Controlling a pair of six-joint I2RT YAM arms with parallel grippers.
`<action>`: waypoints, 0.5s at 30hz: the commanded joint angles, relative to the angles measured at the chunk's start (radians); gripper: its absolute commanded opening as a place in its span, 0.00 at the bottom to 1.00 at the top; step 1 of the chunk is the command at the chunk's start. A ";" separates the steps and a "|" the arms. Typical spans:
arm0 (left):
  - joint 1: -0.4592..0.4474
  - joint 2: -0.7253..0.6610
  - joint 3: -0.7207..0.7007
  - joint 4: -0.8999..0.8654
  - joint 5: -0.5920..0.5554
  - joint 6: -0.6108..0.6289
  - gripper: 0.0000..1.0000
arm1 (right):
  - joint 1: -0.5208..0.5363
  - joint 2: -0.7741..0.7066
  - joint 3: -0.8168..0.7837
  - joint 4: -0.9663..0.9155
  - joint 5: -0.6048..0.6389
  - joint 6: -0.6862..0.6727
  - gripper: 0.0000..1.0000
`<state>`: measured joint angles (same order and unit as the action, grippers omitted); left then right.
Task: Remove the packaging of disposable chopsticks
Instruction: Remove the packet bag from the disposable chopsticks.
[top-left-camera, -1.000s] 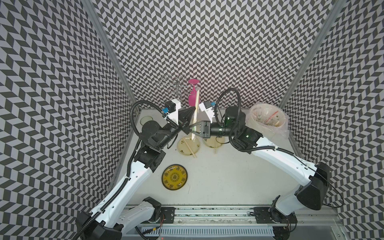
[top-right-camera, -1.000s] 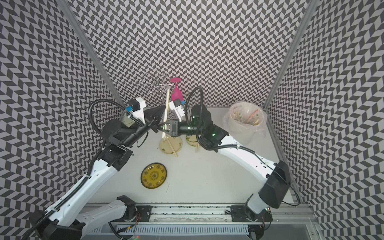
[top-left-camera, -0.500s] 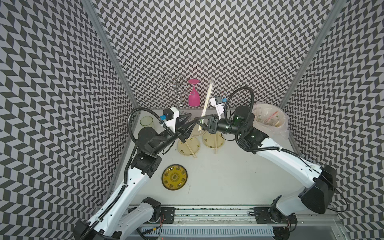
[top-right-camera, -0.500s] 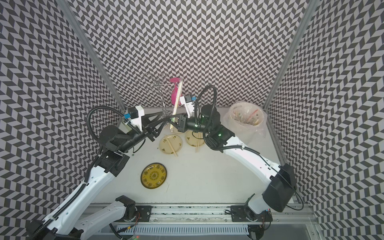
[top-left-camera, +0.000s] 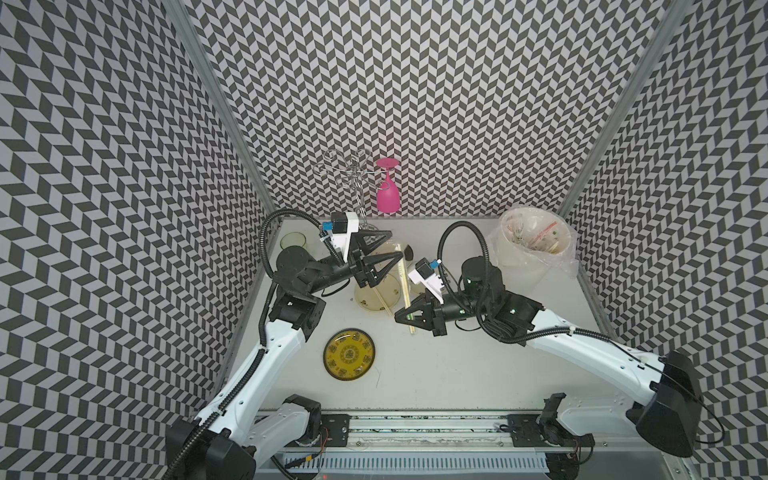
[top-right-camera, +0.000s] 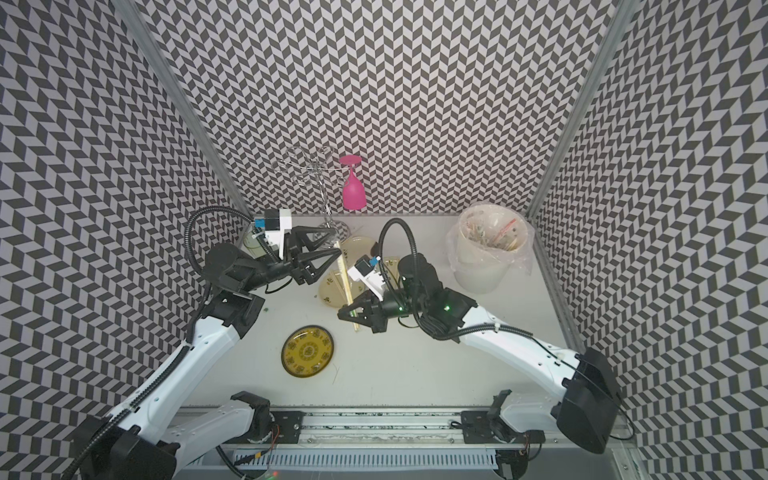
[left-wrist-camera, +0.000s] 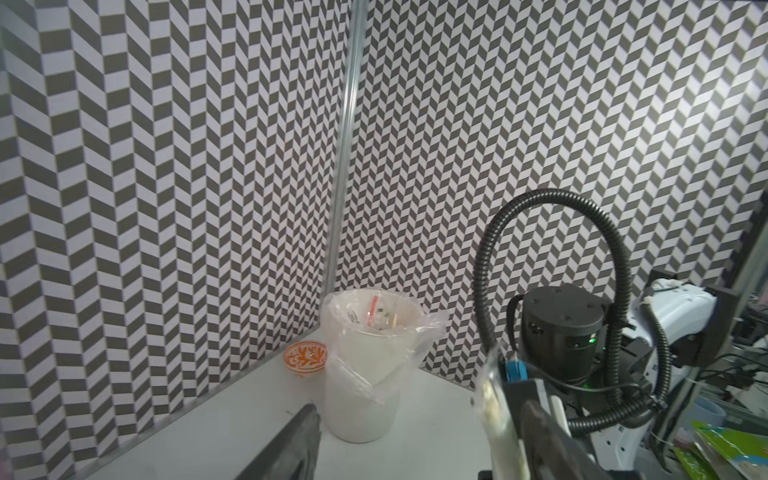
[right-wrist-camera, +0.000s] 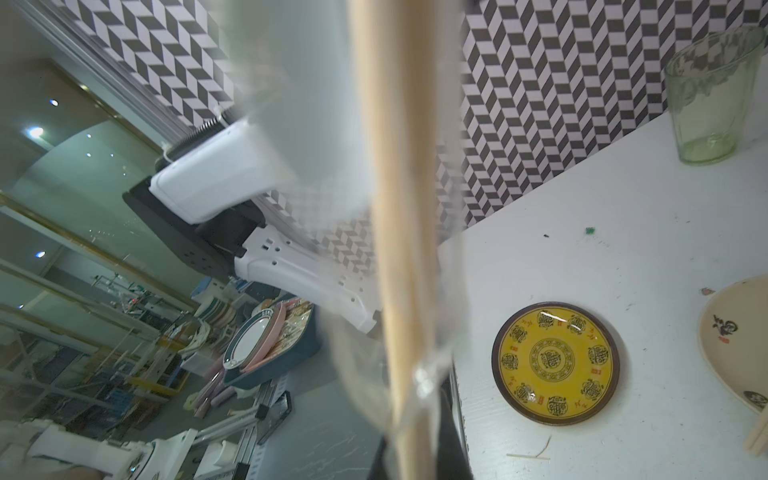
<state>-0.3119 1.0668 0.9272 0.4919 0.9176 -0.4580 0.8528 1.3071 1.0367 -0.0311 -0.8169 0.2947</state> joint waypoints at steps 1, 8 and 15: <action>-0.001 -0.016 -0.003 0.130 0.103 -0.091 0.74 | 0.004 -0.016 -0.006 -0.009 -0.037 -0.073 0.00; -0.003 -0.014 -0.004 0.136 0.112 -0.093 0.50 | 0.014 -0.004 0.013 -0.059 -0.035 -0.112 0.00; -0.012 -0.007 0.007 0.115 0.118 -0.069 0.07 | 0.020 0.000 0.029 -0.065 -0.037 -0.119 0.00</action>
<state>-0.3153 1.0611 0.9268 0.5972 1.0168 -0.5301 0.8631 1.3075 1.0359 -0.1081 -0.8391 0.2043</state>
